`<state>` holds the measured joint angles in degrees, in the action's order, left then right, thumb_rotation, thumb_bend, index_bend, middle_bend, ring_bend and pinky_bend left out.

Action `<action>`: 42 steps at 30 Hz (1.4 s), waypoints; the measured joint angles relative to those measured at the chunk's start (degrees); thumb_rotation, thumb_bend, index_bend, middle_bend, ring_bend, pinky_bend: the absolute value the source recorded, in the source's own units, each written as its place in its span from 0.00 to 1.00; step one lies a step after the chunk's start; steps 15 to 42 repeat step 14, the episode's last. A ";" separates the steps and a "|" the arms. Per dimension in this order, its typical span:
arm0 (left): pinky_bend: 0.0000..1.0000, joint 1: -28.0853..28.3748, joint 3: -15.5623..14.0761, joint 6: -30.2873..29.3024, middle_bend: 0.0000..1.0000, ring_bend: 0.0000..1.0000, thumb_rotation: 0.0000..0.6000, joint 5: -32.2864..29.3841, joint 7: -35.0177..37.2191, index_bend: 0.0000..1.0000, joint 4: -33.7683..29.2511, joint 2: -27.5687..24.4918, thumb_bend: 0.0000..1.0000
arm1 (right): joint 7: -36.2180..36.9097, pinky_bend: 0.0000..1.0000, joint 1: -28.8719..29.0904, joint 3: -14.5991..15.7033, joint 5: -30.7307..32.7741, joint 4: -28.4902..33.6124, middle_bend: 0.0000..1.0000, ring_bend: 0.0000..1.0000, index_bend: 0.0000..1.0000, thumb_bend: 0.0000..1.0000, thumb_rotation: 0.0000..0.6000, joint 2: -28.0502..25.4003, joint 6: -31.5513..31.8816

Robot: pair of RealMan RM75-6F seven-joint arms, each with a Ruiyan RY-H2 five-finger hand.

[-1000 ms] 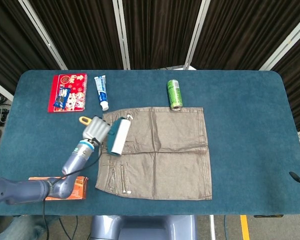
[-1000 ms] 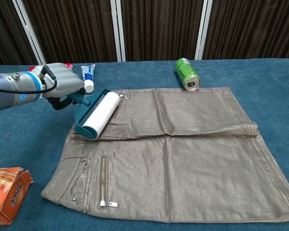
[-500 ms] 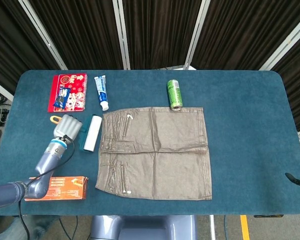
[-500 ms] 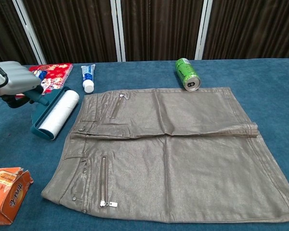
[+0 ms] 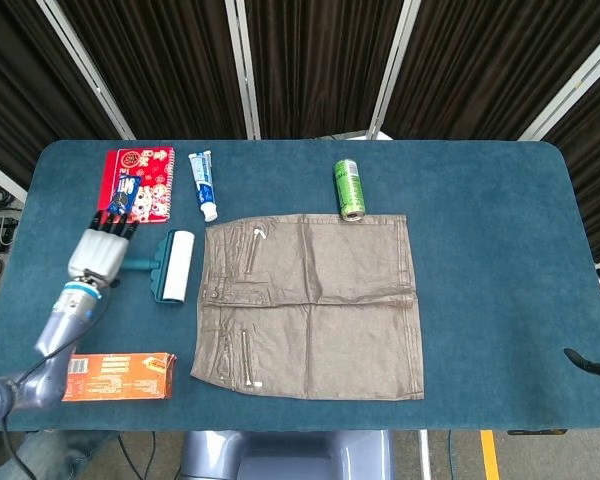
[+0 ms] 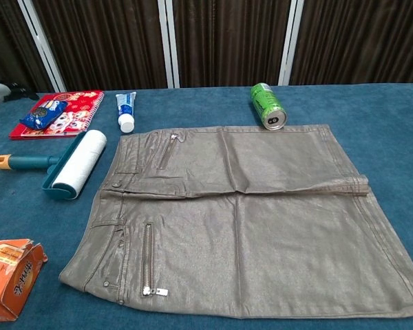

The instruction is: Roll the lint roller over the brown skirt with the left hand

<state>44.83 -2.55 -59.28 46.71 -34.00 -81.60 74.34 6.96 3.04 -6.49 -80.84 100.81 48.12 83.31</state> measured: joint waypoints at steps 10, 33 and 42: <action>0.00 -13.29 2.10 -19.84 0.00 0.00 1.00 10.68 14.45 0.00 -14.44 -8.59 0.00 | 1.30 0.00 -0.35 0.36 -1.78 0.18 0.00 0.00 0.00 0.00 1.00 -0.47 1.12; 0.00 -19.62 0.28 -26.86 0.00 0.00 1.00 17.58 17.36 0.00 -20.14 -11.81 0.00 | 1.46 0.00 -0.42 0.41 -2.36 0.21 0.00 0.00 0.00 0.00 1.00 -0.50 1.60; 0.00 -19.62 0.28 -26.86 0.00 0.00 1.00 17.58 17.36 0.00 -20.14 -11.81 0.00 | 1.46 0.00 -0.42 0.41 -2.36 0.21 0.00 0.00 0.00 0.00 1.00 -0.50 1.60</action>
